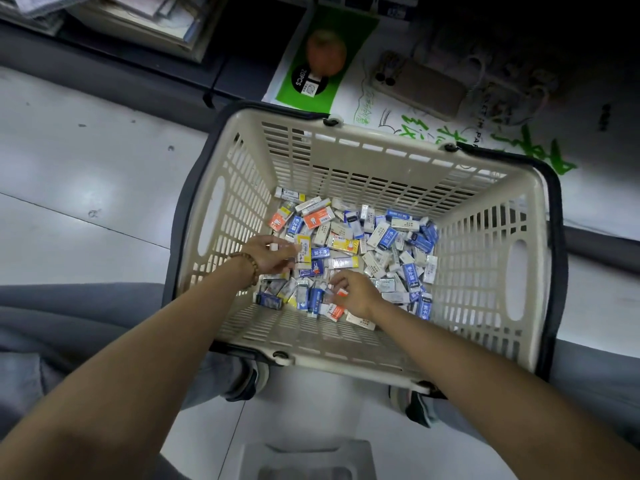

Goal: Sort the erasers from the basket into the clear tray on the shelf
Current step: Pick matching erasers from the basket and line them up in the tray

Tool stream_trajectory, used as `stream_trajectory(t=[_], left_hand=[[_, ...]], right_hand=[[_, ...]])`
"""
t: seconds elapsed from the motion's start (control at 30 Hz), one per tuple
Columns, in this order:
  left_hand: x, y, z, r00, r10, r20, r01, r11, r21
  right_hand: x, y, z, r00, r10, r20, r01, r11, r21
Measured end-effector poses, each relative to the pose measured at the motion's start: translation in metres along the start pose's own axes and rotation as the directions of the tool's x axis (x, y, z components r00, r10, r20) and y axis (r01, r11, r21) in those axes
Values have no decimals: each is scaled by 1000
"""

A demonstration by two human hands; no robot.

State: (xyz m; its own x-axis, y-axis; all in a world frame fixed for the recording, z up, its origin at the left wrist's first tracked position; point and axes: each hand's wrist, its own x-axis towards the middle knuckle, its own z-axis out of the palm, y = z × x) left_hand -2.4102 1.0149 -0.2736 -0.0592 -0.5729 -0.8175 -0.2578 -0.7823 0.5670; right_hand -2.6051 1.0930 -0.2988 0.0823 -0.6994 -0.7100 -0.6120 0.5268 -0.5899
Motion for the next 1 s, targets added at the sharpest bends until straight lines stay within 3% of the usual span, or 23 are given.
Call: stream_trajectory(t=[0.17, 0.33, 0.43, 0.57, 0.7, 0.87, 1.0], left_hand=[[-3, 6, 3, 999, 49, -15, -50, 998, -48], [-4, 3, 4, 996, 62, -61, -59, 997, 43], [0, -3, 3, 999, 31, -39, -29, 998, 58], [3, -2, 3, 999, -28, 15, 28, 1000, -8], [4, -1, 9, 995, -44, 84, 59, 981, -183], [1, 6, 16, 982, -43, 183, 85, 969, -231], [-5, 15, 26, 932, -121, 341, 206, 952, -226]], right_hand=[[0, -3, -24, 1000, -13, -24, 14, 999, 32], [0, -5, -17, 989, 88, 121, -101, 990, 97], [4, -13, 4, 973, 125, 195, -133, 991, 25], [11, -15, 18, 987, 128, 98, -121, 990, -78], [7, -13, 12, 990, 64, 126, -79, 990, 117], [4, -32, -32, 992, 52, -117, 6, 895, 447], [1, -51, -50, 998, -7, -70, 47, 807, 588]])
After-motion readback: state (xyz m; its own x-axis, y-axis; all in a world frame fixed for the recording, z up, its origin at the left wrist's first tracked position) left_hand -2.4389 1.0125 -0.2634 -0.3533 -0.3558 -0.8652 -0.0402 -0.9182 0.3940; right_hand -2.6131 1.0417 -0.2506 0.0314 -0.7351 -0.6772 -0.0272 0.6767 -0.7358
